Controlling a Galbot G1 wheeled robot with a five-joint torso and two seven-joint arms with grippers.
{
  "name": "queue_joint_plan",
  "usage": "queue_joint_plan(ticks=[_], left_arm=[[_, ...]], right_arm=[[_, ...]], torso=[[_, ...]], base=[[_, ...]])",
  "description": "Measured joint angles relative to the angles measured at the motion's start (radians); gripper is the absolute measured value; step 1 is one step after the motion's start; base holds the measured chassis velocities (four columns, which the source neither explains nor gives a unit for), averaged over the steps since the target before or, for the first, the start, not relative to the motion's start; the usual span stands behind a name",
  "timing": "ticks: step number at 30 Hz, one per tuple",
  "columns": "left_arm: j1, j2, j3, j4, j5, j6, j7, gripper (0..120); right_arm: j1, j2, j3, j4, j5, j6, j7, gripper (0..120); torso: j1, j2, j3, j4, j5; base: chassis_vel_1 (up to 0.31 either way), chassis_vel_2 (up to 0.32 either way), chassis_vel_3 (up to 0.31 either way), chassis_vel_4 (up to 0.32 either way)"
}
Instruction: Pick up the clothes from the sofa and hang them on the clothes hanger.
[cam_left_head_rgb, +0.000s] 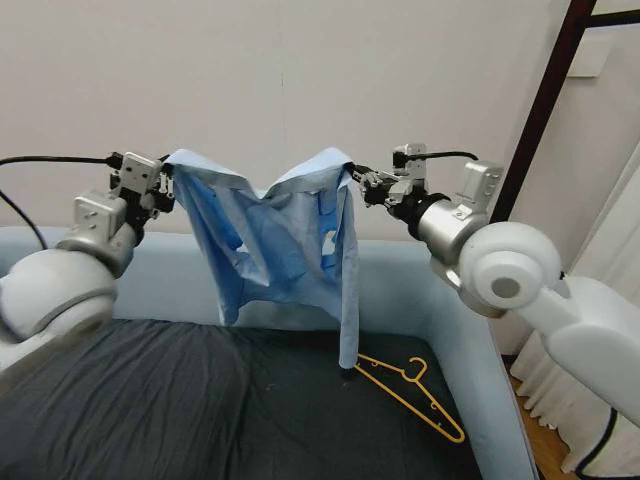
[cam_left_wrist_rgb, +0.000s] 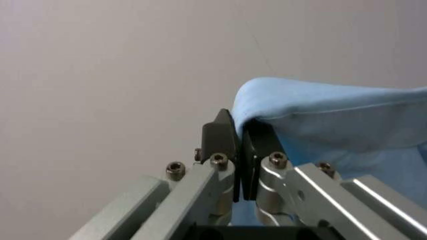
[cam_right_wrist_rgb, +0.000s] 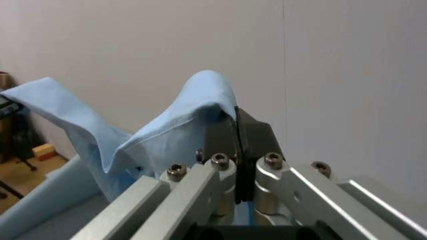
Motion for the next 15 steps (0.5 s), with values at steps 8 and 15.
queue_joint_plan(ticks=[8,15], left_arm=[[-0.078,0.113,-0.008,-0.084,-0.094,0.027,-0.019,0],[0.035,0.041,0.002,-0.026,-0.052,0.049,-0.040,0]], right_arm=[[-0.026,-0.052,0.111,0.088,0.121,-0.043,0.016,0],[-0.141,-0.059,0.178,0.132,0.161,-0.078,0.057,0]], torso=[[0.000,0.000,0.000,0.0008,-0.0002],[0.000,0.000,0.000,-0.0001,-0.0002]], base=[[0.000,0.000,0.000,0.000],[0.000,0.000,0.000,0.000]])
